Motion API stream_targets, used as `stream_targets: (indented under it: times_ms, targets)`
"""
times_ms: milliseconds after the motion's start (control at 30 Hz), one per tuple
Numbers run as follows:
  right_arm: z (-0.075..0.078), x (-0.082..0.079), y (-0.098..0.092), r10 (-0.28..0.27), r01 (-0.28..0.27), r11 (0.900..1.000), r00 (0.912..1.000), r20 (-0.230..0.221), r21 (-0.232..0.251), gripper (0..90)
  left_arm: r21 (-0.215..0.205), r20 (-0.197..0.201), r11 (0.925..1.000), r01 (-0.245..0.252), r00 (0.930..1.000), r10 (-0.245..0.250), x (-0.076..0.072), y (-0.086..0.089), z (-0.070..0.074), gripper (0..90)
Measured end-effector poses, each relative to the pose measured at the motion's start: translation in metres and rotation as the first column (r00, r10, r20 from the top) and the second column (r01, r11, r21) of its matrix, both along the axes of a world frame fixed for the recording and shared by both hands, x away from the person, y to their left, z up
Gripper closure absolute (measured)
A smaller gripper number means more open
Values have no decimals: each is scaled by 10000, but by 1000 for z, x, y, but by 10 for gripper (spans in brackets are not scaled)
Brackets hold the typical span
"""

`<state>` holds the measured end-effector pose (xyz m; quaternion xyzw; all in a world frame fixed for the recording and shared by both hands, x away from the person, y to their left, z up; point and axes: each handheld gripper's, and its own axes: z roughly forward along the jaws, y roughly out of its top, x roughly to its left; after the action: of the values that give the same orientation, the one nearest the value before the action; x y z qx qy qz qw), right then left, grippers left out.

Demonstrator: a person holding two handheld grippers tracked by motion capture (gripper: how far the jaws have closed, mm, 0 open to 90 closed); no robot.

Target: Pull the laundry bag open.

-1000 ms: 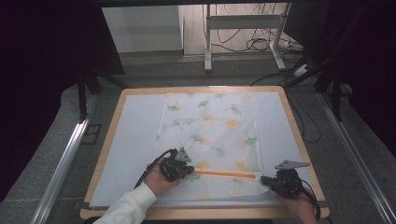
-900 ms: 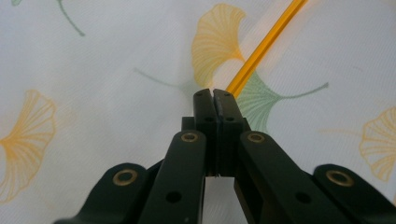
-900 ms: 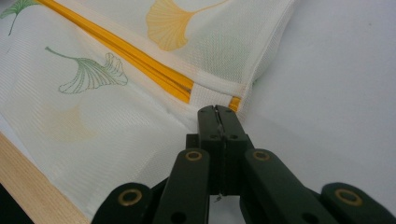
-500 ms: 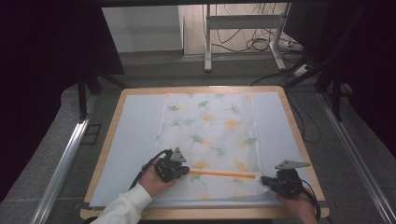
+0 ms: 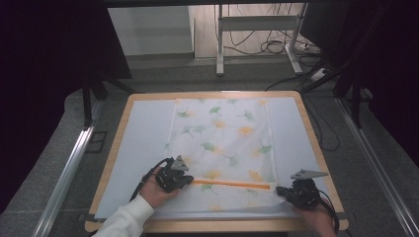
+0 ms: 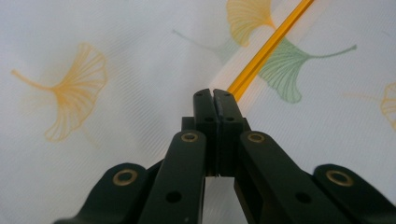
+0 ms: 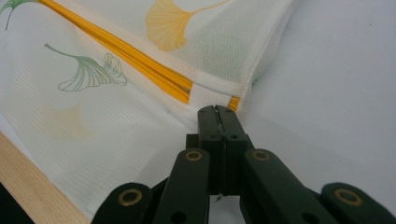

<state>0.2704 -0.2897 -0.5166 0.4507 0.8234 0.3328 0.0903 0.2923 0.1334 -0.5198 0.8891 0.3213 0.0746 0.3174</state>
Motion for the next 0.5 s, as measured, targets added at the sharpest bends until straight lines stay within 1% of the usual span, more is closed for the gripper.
stream_targets:
  times_ms: [100,133,233,400,433,467,500]
  targets:
    - [0,0,0,13,-13,10000,10000,9,-13,899,-66,-23,10000,-64,10000,64,-1,6,-1,900]
    - [0,0,0,7,-7,10000,10000,14,-99,899,-53,-6,10000,-73,10000,73,-2,7,-1,900]
    - [0,0,0,25,-25,10000,10000,12,-21,899,12,-48,9999,-148,9999,148,-3,7,0,900]
    - [0,0,0,16,-16,10000,10000,24,-73,899,99,28,9998,-168,9999,168,-4,8,0,900]
    - [0,0,0,32,-32,10000,10000,17,-23,899,130,46,9997,-212,9998,211,-4,8,0,900]
    - [1,0,0,66,-66,9999,10000,-24,-130,899,116,16,9997,-235,9997,235,-4,10,0,900]
    - [1,0,0,56,-57,9999,10000,-5,-113,899,79,-6,9997,-252,9997,252,-4,12,0,900]
